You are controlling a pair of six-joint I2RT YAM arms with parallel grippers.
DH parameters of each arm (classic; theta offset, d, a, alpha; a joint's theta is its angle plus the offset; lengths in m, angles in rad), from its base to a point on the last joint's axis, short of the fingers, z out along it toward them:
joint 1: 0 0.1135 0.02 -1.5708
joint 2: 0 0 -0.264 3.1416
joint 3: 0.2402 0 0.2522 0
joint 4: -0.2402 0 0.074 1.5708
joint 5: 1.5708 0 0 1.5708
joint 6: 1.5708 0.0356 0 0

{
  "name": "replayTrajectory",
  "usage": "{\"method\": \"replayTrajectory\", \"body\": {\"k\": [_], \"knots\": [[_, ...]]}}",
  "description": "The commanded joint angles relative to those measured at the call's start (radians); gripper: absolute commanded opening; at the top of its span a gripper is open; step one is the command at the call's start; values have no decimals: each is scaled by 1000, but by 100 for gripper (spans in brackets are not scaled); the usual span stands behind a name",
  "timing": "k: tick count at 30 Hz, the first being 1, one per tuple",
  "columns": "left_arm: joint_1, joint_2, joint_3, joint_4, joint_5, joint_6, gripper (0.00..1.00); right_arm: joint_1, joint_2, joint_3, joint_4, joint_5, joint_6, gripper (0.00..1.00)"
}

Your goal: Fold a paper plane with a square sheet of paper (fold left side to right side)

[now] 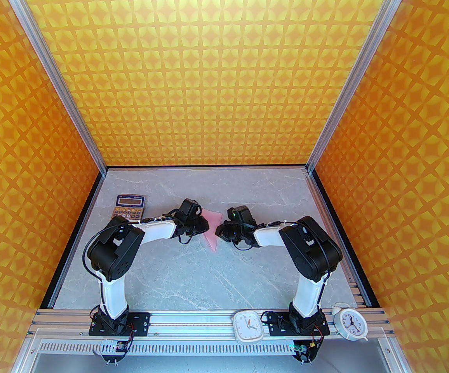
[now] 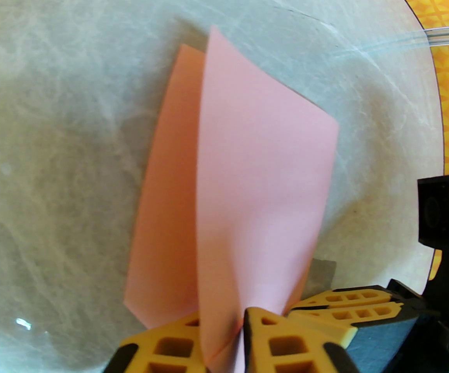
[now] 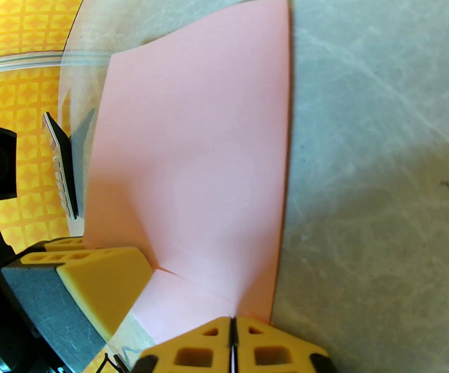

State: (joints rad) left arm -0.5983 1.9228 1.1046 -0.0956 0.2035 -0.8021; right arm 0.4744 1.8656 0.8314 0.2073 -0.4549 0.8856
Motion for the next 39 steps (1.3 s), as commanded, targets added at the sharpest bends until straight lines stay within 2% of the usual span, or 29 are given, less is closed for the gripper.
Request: {"method": "replayTrajectory", "body": {"k": [1, 4, 8, 10, 15, 25, 30, 39], "knots": [[0, -41, 38, -54, -41, 33, 20, 4, 23, 5, -69, 40, -25, 8], [0, -48, 40, -65, -57, 39, 19, 4, 27, 8, -72, 39, -25, 8], [-4, -47, 59, -102, -77, 48, 12, 4, 24, 8, -79, 41, -29, 8], [-9, -39, 78, -132, -91, 57, 6, 4, 26, 9, -79, 40, -30, 8], [-25, -11, 129, -207, -126, 71, 0, 6, 26, 15, -86, 42, -32, 8], [-48, 23, 196, -292, -174, 96, 0, 12, 32, 38, -142, 63, -59, 8], [-48, 10, 204, -285, -159, 93, 21, 12, 37, 41, -148, 67, -62, 8], [-46, -11, 194, -192, -96, 69, 27, 13, 44, 58, -189, 77, -76, 7]]}}
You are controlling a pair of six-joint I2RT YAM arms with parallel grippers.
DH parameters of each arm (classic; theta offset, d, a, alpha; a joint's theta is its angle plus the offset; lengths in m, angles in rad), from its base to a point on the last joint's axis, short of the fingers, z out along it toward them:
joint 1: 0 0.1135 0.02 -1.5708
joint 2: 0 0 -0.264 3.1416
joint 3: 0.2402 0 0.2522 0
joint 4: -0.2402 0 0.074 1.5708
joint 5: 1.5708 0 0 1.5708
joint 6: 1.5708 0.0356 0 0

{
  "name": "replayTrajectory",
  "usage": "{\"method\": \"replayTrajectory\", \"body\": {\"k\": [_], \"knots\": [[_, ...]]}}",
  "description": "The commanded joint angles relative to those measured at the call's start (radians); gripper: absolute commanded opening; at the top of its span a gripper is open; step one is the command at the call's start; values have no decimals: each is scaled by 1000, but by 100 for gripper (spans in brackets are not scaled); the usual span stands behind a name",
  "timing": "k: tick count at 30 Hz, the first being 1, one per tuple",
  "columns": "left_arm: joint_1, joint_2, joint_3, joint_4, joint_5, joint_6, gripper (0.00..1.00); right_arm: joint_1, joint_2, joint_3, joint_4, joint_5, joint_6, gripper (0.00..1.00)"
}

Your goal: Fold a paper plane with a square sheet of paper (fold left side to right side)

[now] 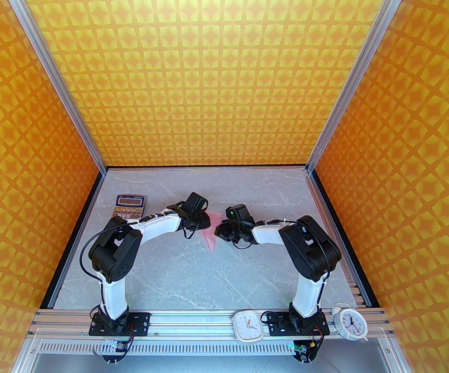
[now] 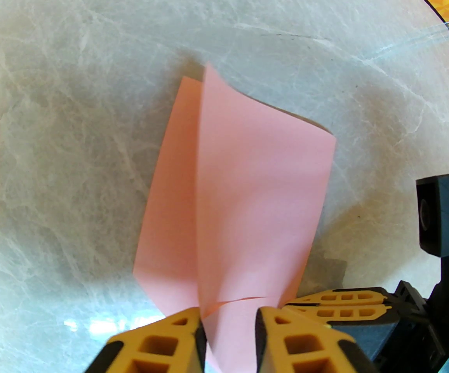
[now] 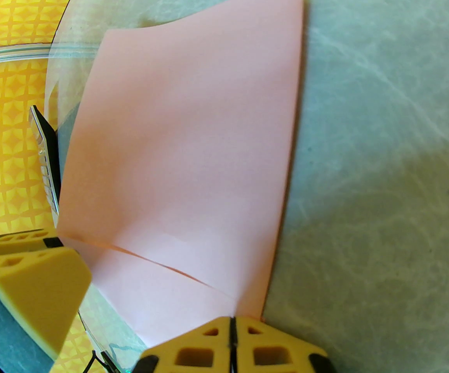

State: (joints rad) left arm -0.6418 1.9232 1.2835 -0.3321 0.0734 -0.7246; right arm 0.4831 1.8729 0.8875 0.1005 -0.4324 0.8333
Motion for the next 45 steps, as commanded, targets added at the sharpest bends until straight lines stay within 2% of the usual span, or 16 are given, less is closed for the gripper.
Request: {"method": "replayTrajectory", "body": {"k": [1, 12, 23, 45], "knots": [[-2, -13, 13, 55, 40, -10, 27, 5, 37, 1, -82, 54, -23, 7], [-1, -9, -30, 225, 156, -66, 28, 6, 40, 0, -82, 53, -22, 7], [16, 25, -106, 416, 260, -176, 34, 5, 27, -13, -66, 55, -17, 7], [20, 51, -120, 466, 284, -211, 34, -38, -55, -61, 20, 40, 3, 13]]}}
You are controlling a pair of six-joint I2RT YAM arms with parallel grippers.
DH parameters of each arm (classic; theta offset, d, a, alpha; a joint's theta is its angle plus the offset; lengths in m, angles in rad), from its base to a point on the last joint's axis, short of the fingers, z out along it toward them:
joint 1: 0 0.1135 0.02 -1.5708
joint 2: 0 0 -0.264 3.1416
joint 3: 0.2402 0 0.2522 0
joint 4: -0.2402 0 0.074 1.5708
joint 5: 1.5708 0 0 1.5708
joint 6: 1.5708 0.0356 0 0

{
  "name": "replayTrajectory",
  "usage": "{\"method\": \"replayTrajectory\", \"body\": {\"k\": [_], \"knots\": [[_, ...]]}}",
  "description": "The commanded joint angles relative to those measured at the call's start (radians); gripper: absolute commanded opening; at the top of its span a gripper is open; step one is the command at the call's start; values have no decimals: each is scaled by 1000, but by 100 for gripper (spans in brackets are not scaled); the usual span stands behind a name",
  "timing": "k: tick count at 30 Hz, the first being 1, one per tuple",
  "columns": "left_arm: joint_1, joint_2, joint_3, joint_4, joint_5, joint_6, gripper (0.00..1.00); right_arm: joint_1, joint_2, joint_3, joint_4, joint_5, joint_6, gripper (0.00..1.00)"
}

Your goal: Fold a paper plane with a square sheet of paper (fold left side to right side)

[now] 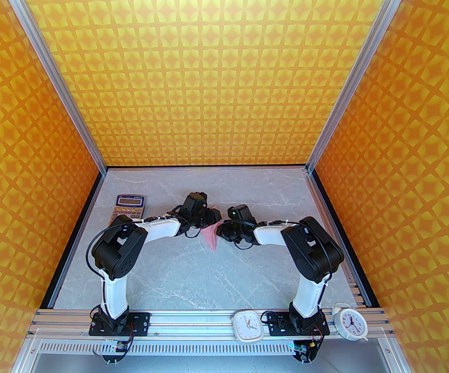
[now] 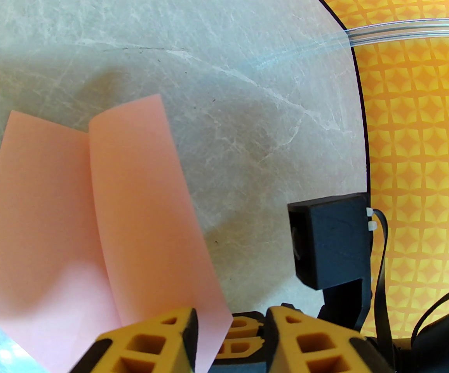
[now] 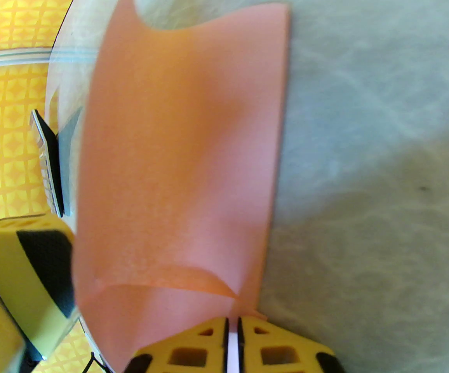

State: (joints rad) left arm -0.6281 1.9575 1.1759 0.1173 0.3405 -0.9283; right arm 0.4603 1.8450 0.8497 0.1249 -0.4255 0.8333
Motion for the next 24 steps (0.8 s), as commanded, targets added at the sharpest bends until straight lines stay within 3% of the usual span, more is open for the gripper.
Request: {"method": "replayTrajectory", "body": {"k": [1, 9, 16, 24], "knots": [[6, 17, -13, 16, 17, -7, 34, -17, -33, -25, -3, 32, 4, 13], [5, 25, -7, 18, 25, -6, 34, -29, -33, -27, 18, -1, 13, 10], [6, 22, -7, 9, 25, 2, 33, -28, -31, -80, 172, -93, 90, 9], [6, 22, -6, 6, 25, 3, 33, -22, -95, -163, 256, -102, 148, 8]]}}
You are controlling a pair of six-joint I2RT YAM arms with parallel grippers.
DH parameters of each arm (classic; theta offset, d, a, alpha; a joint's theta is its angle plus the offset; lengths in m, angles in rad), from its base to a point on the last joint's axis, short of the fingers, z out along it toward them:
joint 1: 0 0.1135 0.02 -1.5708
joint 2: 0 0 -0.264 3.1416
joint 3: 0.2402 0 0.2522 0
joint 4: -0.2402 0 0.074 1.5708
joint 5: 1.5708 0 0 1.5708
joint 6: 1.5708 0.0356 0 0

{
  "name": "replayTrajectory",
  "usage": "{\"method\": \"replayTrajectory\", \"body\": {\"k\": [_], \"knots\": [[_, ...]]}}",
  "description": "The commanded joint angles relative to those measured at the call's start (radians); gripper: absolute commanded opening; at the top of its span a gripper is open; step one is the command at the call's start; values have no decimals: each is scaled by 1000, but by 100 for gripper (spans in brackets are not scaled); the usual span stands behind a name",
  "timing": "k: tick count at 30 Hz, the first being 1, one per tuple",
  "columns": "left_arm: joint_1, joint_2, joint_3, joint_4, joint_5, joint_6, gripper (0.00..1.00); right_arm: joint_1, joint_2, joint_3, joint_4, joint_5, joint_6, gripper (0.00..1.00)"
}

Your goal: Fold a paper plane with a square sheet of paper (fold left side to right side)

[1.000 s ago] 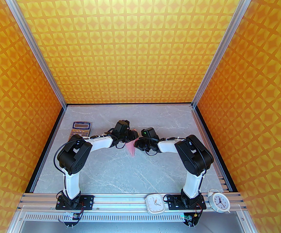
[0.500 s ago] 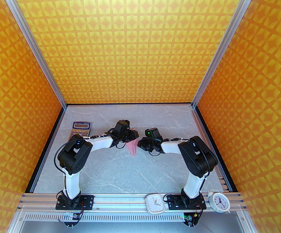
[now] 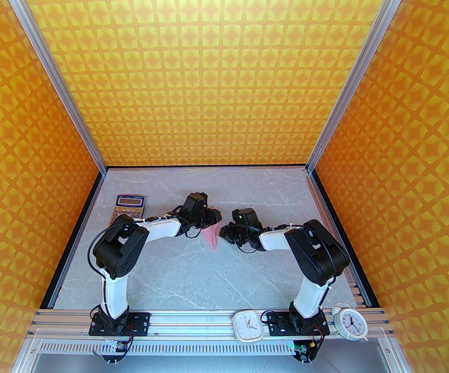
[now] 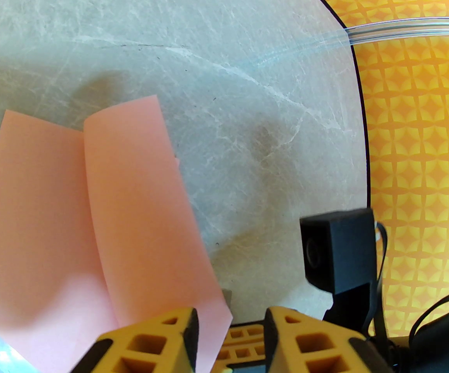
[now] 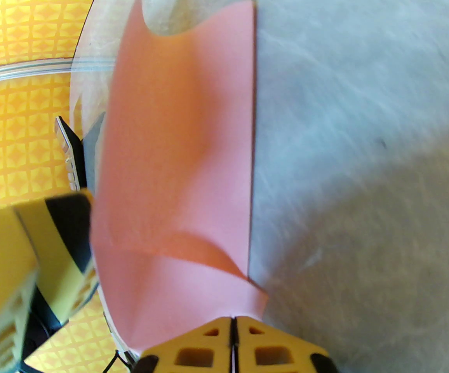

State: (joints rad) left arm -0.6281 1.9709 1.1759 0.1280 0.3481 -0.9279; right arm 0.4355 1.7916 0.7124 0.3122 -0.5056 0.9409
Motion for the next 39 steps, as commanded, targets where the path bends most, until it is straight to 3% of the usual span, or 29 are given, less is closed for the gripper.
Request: {"method": "replayTrajectory", "body": {"k": [1, 14, 29, 39], "knots": [[5, 8, -4, -7, 17, 3, 33, 5, -49, -33, 77, -22, 47, 8], [6, 9, -10, -5, 17, 2, 33, 51, 40, -50, 226, -60, 134, 6], [5, 23, -15, -3, 19, 3, 33, 62, 51, -10, 101, -24, 61, 7], [6, 26, -9, 1, 18, -2, 33, 41, -14, -32, 170, 11, 81, 20]]}}
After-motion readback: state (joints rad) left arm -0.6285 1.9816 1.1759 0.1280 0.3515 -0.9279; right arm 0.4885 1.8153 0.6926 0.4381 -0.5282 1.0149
